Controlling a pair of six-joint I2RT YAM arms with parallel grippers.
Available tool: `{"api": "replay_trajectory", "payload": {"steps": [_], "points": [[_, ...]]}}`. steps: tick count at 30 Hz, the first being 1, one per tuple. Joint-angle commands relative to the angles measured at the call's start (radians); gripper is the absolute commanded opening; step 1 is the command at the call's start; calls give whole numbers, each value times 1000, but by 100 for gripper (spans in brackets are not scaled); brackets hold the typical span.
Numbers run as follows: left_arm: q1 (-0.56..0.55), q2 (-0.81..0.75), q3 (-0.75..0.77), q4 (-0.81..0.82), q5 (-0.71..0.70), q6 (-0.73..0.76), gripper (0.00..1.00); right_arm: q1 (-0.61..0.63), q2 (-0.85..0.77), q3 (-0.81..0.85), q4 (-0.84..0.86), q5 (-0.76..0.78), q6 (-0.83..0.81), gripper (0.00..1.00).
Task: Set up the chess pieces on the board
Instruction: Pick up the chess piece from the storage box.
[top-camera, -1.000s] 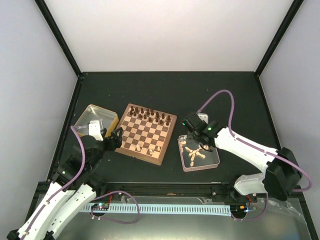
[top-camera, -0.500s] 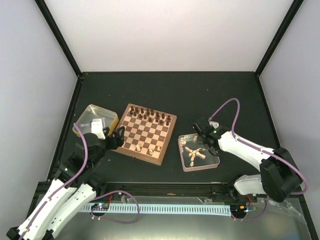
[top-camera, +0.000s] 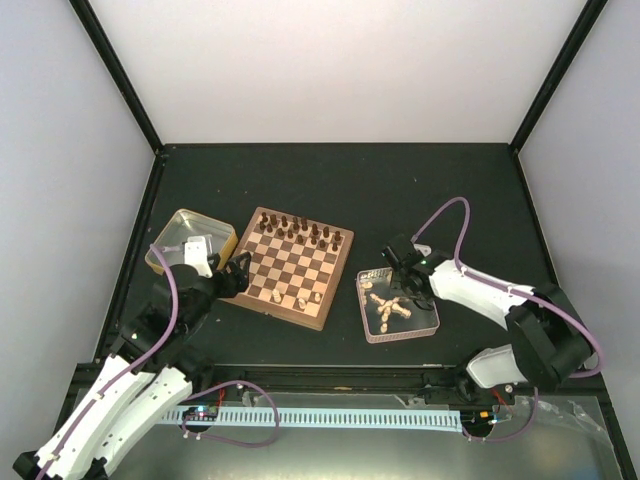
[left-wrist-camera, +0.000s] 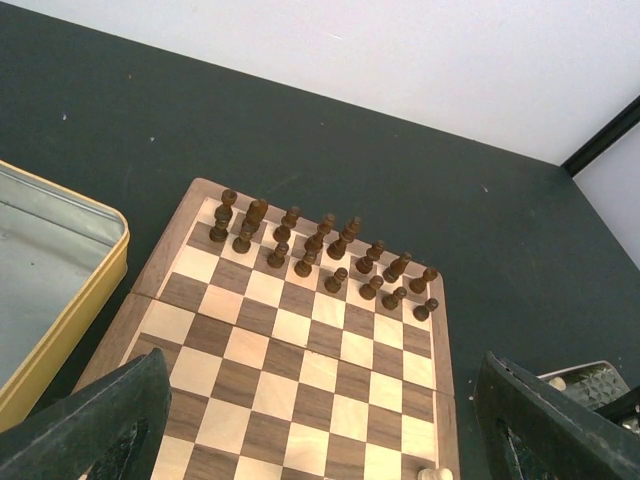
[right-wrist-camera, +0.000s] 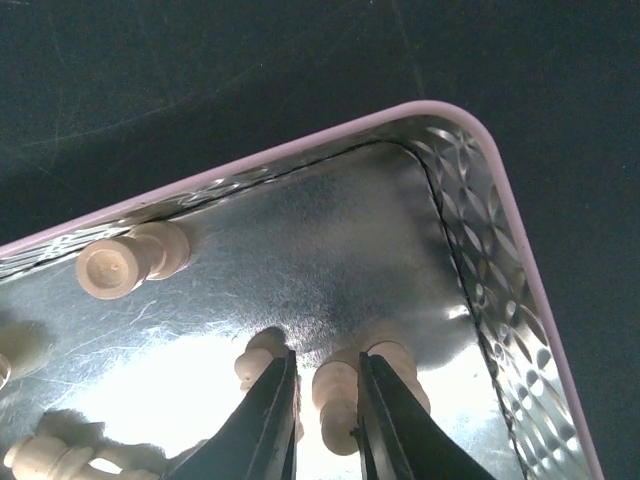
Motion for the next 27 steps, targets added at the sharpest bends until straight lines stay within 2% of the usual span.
{"api": "replay_trajectory", "payload": {"steps": [1, 9, 17, 27], "points": [[7, 8, 2, 33, 8, -9, 85, -6, 15, -23, 4, 3, 13, 18], [7, 10, -4, 37, 10, -12, 85, -6, 33, -30, 11, -1, 12, 19], [9, 7, -4, 36, 8, -12, 85, -6, 2, -7, -9, 29, 1, 7], [7, 2, 2, 29, 4, -10, 85, -4, -96, 65, -53, -7, -28, 5]]}}
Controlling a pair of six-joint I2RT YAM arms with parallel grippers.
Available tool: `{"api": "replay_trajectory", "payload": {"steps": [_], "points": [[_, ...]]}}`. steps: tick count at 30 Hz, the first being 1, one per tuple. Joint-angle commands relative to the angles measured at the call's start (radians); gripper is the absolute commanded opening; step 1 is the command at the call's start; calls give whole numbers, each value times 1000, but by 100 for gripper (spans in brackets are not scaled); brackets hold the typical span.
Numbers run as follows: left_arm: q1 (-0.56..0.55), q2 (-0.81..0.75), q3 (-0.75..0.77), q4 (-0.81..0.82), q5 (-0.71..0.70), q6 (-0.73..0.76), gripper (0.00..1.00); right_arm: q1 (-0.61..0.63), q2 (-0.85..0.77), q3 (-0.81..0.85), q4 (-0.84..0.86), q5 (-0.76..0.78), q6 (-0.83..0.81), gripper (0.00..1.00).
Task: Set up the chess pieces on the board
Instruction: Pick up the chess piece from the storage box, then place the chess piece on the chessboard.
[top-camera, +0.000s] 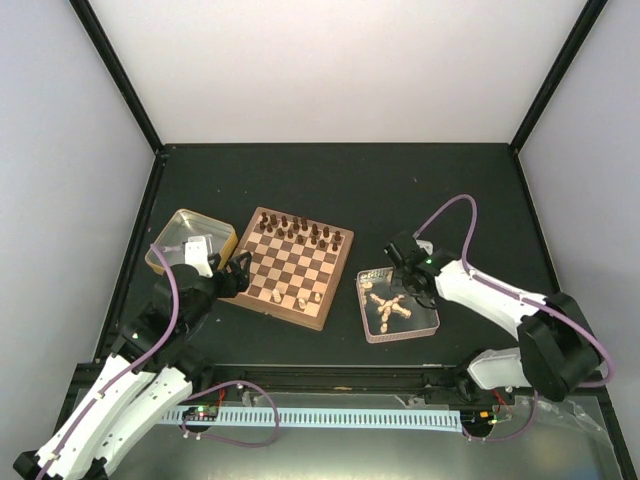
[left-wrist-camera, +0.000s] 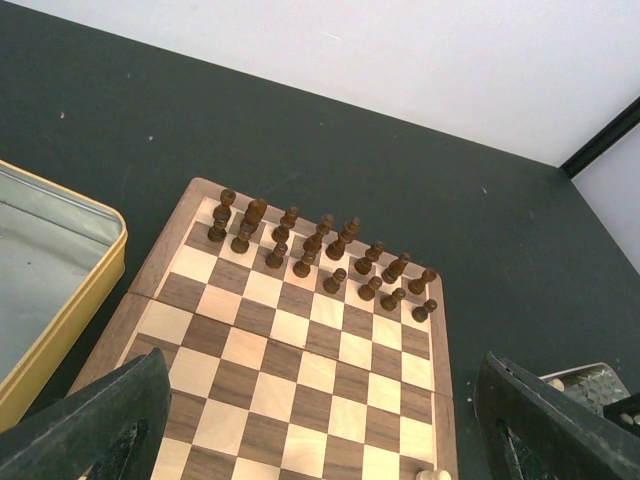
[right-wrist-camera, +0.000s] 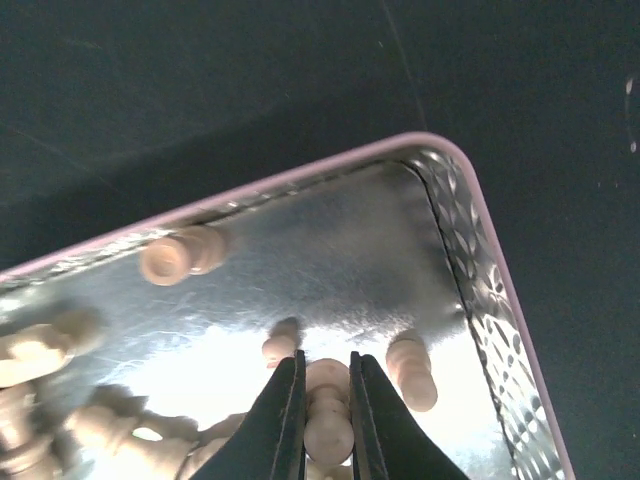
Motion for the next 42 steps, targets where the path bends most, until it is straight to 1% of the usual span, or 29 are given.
{"api": "replay_trajectory", "payload": {"steps": [1, 4, 7, 12, 14, 18, 23, 26, 32, 42], "points": [[7, -3, 10, 17, 4, 1, 85, -4, -61, 57, -20, -20, -16, 5], [8, -16, 20, -4, 6, 3, 85, 9, -98, 78, -12, -58, -20, 5], [8, -39, 28, -28, 7, 11, 85, 49, -115, 113, -1, -75, -14, 5], [8, -93, 39, -74, 23, 51, 85, 189, -78, 230, 26, -45, 10, 6], [7, -111, 44, -95, 29, 67, 85, 251, -26, 300, 30, -18, 15, 6], [6, -149, 46, -127, 38, 86, 86, 340, 146, 452, 19, 2, 16, 6], [7, -182, 33, -103, 42, 102, 86, 412, 325, 633, -36, 22, 13, 6], [7, -196, 40, -113, 39, 101, 86, 440, 409, 713, -74, 26, 11, 6], [7, -243, 30, -106, 37, 89, 86, 467, 537, 799, -135, 3, 12, 6], [6, -255, 27, -108, 26, 79, 87, 472, 657, 864, -192, -43, -2, 6]]}}
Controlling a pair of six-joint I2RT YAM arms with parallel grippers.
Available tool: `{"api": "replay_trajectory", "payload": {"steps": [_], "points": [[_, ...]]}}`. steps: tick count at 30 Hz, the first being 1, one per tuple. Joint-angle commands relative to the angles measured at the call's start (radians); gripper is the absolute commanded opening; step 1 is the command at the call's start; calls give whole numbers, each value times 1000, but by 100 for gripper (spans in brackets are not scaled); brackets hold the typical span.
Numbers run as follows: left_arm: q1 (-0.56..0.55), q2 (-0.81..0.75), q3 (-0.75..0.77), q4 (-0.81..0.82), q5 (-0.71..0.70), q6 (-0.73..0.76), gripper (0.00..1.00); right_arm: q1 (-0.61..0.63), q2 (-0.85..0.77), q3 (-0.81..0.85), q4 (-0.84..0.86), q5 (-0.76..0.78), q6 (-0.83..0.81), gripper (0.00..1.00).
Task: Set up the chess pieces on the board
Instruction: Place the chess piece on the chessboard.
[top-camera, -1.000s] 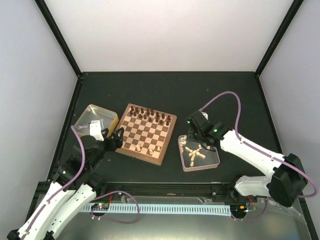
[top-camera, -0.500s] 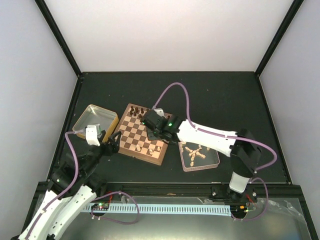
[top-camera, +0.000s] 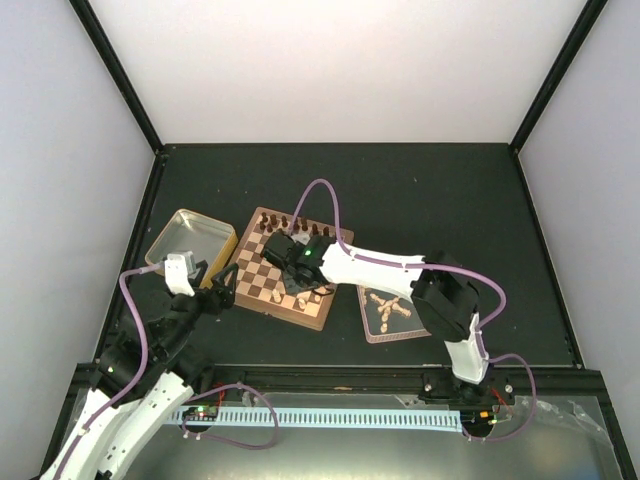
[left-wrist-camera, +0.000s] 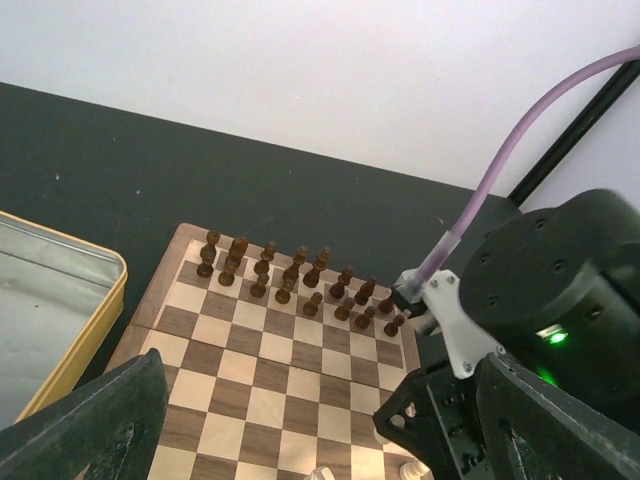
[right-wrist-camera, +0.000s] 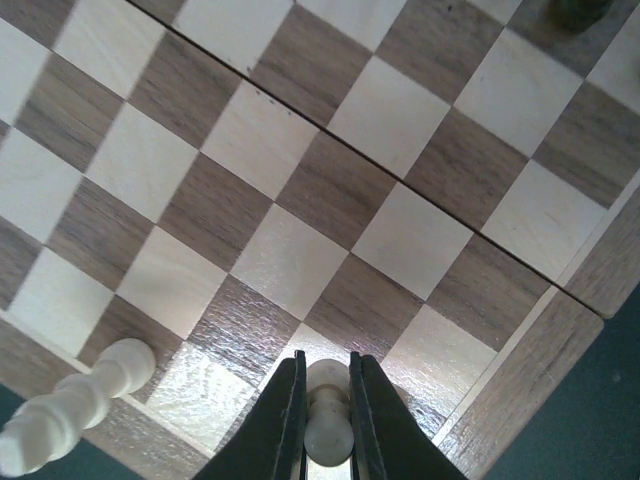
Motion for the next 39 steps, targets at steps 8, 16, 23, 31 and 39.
{"api": "replay_trajectory", "payload": {"steps": [8, 16, 23, 31, 39], "points": [[7, -16, 20, -8, -9, -5, 87, 5, 65, 48, -62, -45, -16, 6], [6, -17, 19, -6, -8, -7, 87, 7, 77, 48, -62, -78, -25, 7], [7, -18, 20, -6, -7, -7, 86, 8, 84, 46, -60, -96, -30, 8], [7, -17, 19, -6, -2, -5, 86, 8, 89, 41, -62, -90, -23, 11], [7, -15, 19, -5, -4, -5, 87, 7, 92, 41, -65, -95, -30, 13]]}}
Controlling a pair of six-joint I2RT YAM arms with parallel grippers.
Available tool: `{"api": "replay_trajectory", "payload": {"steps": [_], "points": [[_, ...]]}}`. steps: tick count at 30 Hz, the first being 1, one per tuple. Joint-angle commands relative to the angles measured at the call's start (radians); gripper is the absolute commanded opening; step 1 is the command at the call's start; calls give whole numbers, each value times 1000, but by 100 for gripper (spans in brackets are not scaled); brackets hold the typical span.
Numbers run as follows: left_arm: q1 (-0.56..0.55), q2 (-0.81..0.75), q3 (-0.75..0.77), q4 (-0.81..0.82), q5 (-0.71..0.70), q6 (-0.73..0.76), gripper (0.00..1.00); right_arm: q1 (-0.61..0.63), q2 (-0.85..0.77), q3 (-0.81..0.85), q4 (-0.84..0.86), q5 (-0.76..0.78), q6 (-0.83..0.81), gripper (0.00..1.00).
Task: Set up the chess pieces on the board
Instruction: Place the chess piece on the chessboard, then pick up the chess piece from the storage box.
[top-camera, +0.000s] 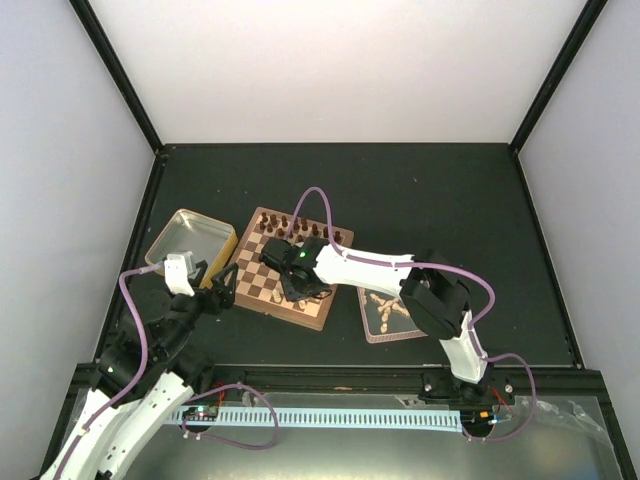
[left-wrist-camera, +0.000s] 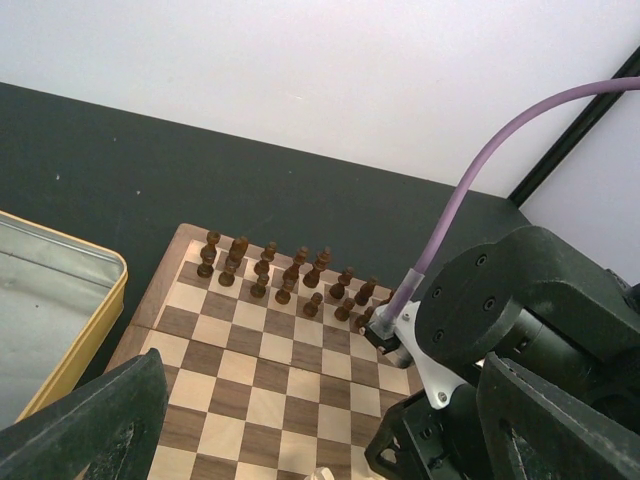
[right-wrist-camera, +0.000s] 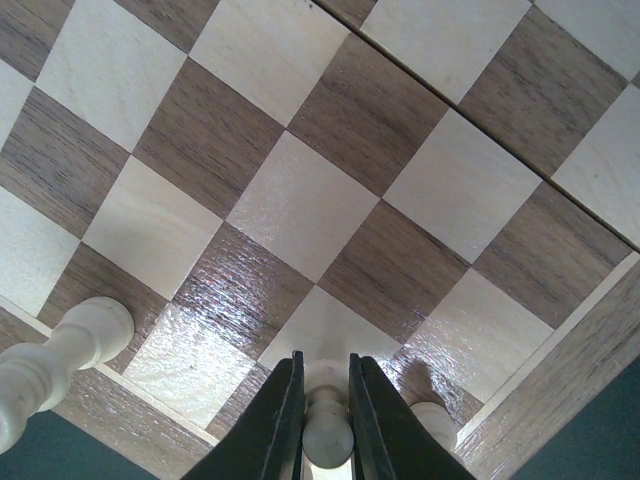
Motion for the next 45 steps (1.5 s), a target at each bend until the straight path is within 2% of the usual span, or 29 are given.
{"api": "replay_trajectory", "payload": {"steps": [1, 10, 20, 26, 34, 40, 45], "points": [[6, -14, 19, -6, -3, -3, 87, 8, 25, 17, -12, -6, -5, 14], [6, -13, 19, -6, -3, -3, 87, 8, 25, 21, -11, 8, 3, 21], [6, -8, 20, -6, -3, -1, 87, 6, -10, 54, -22, 84, 24, 22], [6, -4, 20, -6, -3, -1, 87, -3, -99, 31, -16, 176, 48, 23], [7, 4, 20, -7, -4, -1, 87, -65, -335, -171, -38, 263, 82, 24], [7, 5, 19, -6, -2, -1, 87, -127, -563, -382, -102, 359, 143, 26], [7, 8, 15, 2, 1, -4, 87, -183, -750, -562, -95, 366, 170, 28]]}}
